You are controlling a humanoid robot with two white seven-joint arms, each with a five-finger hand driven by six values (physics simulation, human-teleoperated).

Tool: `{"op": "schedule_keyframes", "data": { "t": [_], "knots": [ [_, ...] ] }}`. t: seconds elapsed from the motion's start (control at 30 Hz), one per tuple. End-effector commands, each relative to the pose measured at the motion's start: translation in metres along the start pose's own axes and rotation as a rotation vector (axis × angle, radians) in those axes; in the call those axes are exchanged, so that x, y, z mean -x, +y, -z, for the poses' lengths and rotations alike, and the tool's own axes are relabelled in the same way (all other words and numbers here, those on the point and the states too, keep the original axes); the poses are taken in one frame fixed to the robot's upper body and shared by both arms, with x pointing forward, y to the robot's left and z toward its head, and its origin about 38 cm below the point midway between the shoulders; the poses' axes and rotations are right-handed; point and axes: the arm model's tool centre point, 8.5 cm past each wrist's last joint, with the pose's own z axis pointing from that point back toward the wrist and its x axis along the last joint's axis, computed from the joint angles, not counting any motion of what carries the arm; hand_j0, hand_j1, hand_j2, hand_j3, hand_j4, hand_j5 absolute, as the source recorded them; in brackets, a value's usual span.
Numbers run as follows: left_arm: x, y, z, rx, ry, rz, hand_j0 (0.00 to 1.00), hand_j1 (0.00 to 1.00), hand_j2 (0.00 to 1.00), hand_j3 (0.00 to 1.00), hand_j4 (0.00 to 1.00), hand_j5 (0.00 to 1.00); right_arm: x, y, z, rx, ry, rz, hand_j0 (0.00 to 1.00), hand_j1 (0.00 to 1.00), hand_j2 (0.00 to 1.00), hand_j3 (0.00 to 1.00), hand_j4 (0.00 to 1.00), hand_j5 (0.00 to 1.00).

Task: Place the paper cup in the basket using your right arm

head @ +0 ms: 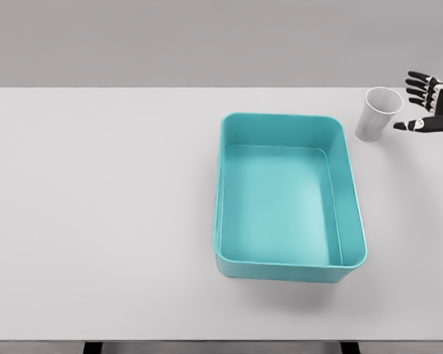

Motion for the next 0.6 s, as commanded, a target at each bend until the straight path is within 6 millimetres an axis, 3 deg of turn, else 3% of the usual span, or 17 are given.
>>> {"op": "schedule_keyframes", "data": {
  "t": [0.0,0.57],
  "knots": [
    [-0.0002,0.0,0.0,0.0,0.0,0.0,1.0,1.0,1.0,1.0,1.0,1.0,0.0048,-0.0013,-0.0007,0.006,0.016,0.004,1.0,1.0,1.0,1.0,1.0,1.0],
    [-0.0002,0.0,0.0,0.0,0.0,0.0,1.0,1.0,1.0,1.0,1.0,1.0,0.006,0.0053,0.0051,-0.001,0.014,0.019,1.0,1.0,1.0,1.0,1.0,1.0]
  ]
}}
